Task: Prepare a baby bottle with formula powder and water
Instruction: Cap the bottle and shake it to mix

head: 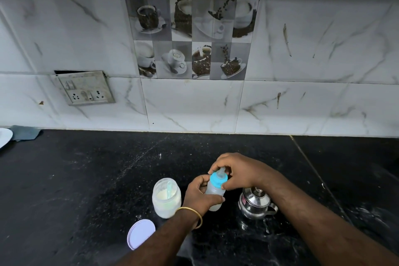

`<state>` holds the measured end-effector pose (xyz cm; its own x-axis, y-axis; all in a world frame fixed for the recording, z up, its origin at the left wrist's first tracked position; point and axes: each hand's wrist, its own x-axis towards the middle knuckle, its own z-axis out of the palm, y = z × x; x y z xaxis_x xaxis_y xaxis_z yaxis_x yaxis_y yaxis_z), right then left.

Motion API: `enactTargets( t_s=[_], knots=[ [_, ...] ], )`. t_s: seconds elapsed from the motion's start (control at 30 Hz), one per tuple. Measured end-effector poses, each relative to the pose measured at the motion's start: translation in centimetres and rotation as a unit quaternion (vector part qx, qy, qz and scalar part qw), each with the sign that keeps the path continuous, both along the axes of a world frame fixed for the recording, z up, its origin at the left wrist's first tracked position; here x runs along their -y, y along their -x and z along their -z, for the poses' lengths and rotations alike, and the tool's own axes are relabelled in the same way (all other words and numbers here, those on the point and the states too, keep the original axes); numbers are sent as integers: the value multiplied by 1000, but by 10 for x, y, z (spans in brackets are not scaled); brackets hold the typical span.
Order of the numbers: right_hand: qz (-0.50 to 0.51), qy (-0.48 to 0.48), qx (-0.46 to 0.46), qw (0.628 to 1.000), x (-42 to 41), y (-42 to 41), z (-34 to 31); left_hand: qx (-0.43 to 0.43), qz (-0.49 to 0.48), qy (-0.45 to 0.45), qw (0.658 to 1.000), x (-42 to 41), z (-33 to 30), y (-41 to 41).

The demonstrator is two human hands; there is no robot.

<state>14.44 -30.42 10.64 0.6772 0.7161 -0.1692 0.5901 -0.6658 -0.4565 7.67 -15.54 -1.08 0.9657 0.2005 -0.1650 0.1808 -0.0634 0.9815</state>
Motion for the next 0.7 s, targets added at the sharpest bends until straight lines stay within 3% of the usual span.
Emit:
enactTargets(
  t_s=[0.2, 0.37, 0.53, 0.7],
  knots=[
    [-40, 86, 32, 995, -14, -1, -10, 22, 7, 3, 1000, -6, -2, -1],
    [13, 163, 121, 979, -24, 4, -11, 21, 10, 8, 1000, -9, -2, -2],
    [-42, 160, 45, 985, -25, 4, -16, 16, 12, 14, 1000, -12, 1, -3],
    [2, 211, 139, 967, -29, 9, -17, 20, 23, 0, 1000, -12, 4, -3]
  ],
)
